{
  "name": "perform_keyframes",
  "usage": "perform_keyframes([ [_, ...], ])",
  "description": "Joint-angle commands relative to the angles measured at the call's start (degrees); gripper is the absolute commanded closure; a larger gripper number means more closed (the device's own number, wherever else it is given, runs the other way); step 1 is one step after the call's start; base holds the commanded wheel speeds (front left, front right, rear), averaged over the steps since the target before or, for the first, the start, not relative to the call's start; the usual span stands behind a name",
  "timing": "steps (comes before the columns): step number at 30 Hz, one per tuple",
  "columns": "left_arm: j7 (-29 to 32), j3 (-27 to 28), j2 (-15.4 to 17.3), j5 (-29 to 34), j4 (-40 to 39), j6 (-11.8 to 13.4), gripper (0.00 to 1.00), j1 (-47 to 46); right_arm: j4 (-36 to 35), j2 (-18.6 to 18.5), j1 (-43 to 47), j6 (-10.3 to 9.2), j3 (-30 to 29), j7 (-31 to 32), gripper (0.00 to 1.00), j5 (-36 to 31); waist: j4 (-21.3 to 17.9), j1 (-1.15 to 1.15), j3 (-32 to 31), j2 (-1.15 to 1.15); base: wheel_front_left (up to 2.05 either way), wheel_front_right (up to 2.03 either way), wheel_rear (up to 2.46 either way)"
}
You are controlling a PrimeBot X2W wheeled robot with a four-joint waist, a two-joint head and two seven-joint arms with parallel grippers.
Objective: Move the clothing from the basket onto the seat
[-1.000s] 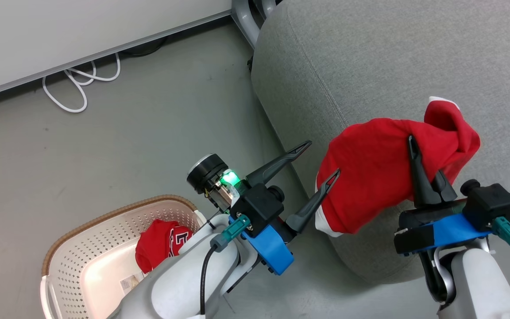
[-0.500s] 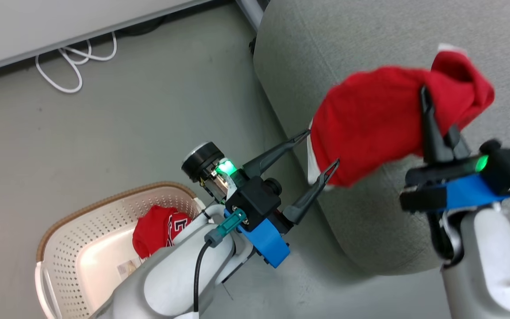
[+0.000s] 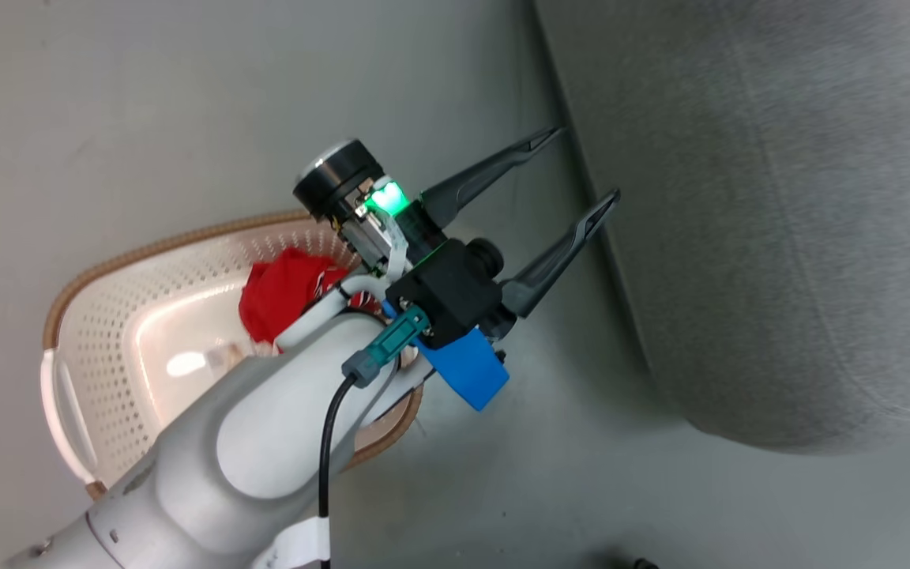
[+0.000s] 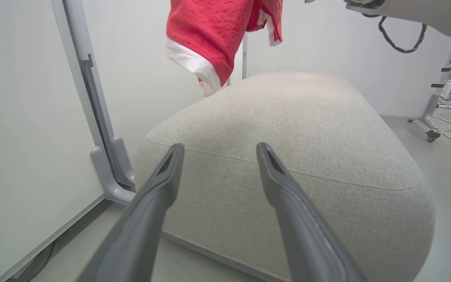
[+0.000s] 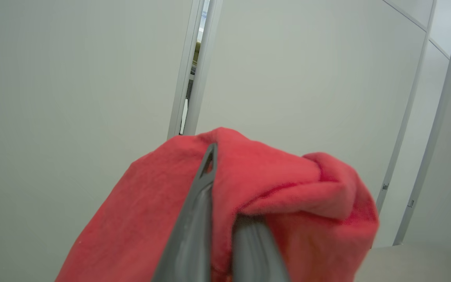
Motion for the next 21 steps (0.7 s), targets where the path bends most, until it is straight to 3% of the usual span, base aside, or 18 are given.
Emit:
perform_keyframes([
  [1, 0.03, 0.16, 0.52, 0.50, -0.52, -0.10, 0.00, -1.79, 1.10, -1.92, -2.69, 0.01, -1.64, -0.04, 1.00, -0.36, 3.47, -0.01, 5.36, 0.00, 0.00, 0.00, 0.00],
  [7, -0.03, 0.15, 0.95, 1.02, -2.24, -0.05, 0.00, -4.37, 8.91, -9.62, -9.12, 0.01, -7.85, -0.04, 1.00, -1.52, 5.37, -0.01, 9.54, 0.00, 0.00, 0.00, 0.00],
  [13, -0.21, 0.06, 1.37, 1.51, -3.58, 0.37, 0.00, -5.25, 16.62, -13.18, -9.22, 0.01, -13.71, -0.04, 1.00, -4.49, 6.03, -0.01, 11.90, 0.00, 0.00, 0.00, 0.00],
  [16, -0.21, 0.16, 1.86, 1.57, -3.99, 0.64, 0.00, -5.44, 19.60, -12.50, -8.10, 0.01, -17.13, -0.04, 1.00, -5.67, 5.98, -0.01, 12.70, 0.00, 0.00, 0.00, 0.00],
  [21, -0.32, 0.27, 2.59, 1.33, -4.15, 0.94, 0.00, -5.08, 23.39, -8.15, -5.65, 0.01, -20.65, -0.04, 1.00, -8.78, 5.46, -0.01, 12.94, 0.00, 0.00, 0.00, 0.00],
])
